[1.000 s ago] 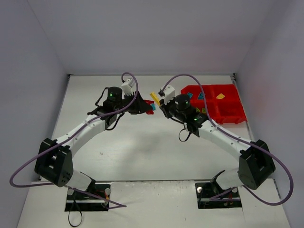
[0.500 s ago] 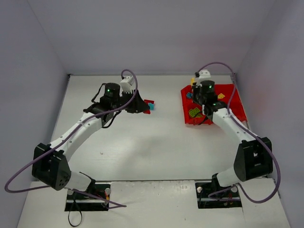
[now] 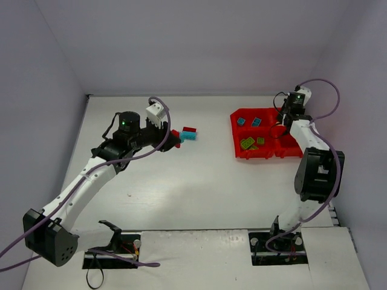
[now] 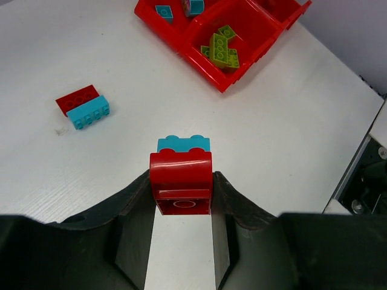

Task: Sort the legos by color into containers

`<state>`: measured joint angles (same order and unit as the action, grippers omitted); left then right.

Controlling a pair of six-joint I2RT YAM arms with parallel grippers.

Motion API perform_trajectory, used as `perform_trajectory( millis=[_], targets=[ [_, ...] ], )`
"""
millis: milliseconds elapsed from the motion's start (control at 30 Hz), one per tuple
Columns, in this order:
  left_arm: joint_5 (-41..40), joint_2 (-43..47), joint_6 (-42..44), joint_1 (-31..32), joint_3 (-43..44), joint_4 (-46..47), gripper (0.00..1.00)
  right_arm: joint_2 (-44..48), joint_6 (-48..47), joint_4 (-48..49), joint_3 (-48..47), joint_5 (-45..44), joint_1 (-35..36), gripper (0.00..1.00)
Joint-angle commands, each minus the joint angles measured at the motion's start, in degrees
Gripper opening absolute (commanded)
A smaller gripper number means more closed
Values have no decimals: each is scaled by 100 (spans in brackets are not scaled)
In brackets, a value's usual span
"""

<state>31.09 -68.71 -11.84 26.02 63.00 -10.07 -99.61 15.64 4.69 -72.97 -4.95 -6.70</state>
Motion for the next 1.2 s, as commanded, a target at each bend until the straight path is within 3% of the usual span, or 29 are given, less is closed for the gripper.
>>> perform_trajectory(
  millis=[0, 100, 233, 367, 467, 600, 767, 833, 1000, 1167],
  targets=[
    [204, 226, 550, -27, 28, 479, 6, -285, 308, 68, -516, -67, -191, 11],
    [213, 226, 630, -27, -7, 470, 6, -619, 413, 32, -780, -85, -279, 20],
    [231, 235, 709, -27, -25, 462, 7, -989, 449, 23, -1078, 55, -358, 23],
    [266, 305, 779, -27, -77, 514, 7, -1148, 466, 15, -1237, 231, -358, 42],
    [318, 305, 814, -27, -130, 575, 7, -965, 388, 14, -1185, 424, -341, 46],
    [555, 288, 849, -27, -148, 637, 7, -367, -16, 146, -913, 1172, -165, 47],
    [714, 358, 1051, -27, -279, 822, 10, 748, 87, 436, -254, 3024, 211, 47],
    [758, 428, 1174, -27, -411, 910, 11, 1082, 202, 480, 10, 3629, 423, 52],
    [916, 630, 1736, -18, -745, 1340, 13, 1471, 728, 849, 537, 4747, 1362, 62],
    [1022, 894, 2106, -18, -1000, 1516, 16, 1568, 1090, 1174, 609, 5573, 2136, 66]
  ],
)
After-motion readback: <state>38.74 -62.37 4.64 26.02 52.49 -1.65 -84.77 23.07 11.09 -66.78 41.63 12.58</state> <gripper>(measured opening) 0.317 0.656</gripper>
